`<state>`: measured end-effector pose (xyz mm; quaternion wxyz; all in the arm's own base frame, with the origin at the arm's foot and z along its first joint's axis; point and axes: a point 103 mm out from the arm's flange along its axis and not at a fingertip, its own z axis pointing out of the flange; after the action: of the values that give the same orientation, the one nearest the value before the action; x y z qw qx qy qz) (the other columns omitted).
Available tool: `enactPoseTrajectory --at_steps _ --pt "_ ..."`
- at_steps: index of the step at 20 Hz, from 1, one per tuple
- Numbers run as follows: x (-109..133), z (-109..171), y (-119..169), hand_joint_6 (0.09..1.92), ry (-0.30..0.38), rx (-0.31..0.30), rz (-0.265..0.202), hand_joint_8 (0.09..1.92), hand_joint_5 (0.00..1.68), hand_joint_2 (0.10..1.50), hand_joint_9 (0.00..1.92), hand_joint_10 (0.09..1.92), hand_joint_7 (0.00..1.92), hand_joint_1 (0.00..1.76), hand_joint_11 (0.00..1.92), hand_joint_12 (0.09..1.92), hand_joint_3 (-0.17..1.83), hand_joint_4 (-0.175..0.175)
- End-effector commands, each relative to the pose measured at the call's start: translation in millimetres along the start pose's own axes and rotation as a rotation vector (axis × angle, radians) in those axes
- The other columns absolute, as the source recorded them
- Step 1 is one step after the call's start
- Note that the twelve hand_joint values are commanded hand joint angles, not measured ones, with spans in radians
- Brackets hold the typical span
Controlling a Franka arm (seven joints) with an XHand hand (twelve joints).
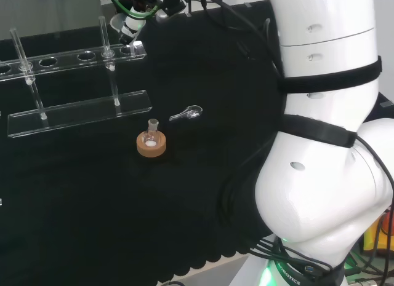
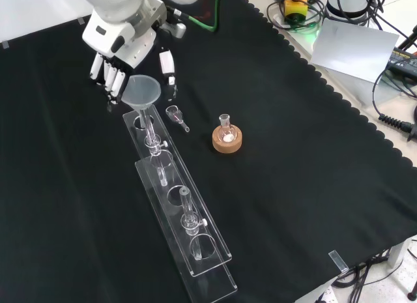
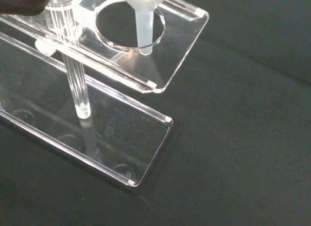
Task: Put the funnel back on the funnel stand.
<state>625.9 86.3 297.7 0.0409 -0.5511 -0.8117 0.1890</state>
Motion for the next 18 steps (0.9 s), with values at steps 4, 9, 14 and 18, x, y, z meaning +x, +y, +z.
enactPoseTrajectory --at_steps 4,9,14,18 --pt "9 8 11 0.28 -0.017 0.027 -0.003 0.73 0.43 0.73 0.76 0.54 0.48 0.66 0.44 1.32 0.42 -0.061" --pt "12 12 13 0.18 -0.03 0.058 0.007 0.73 0.36 0.73 0.66 0.58 0.34 0.66 0.42 1.33 0.42 -0.069" --pt "9 14 9 0.09 -0.022 0.067 0.022 0.69 0.27 0.72 0.54 0.6 0.19 0.66 0.4 1.34 0.41 -0.074" --pt "8 13 -1 0.09 -0.018 0.057 0.034 0.69 0.24 0.71 0.52 0.6 0.16 0.67 0.39 1.34 0.41 -0.075"
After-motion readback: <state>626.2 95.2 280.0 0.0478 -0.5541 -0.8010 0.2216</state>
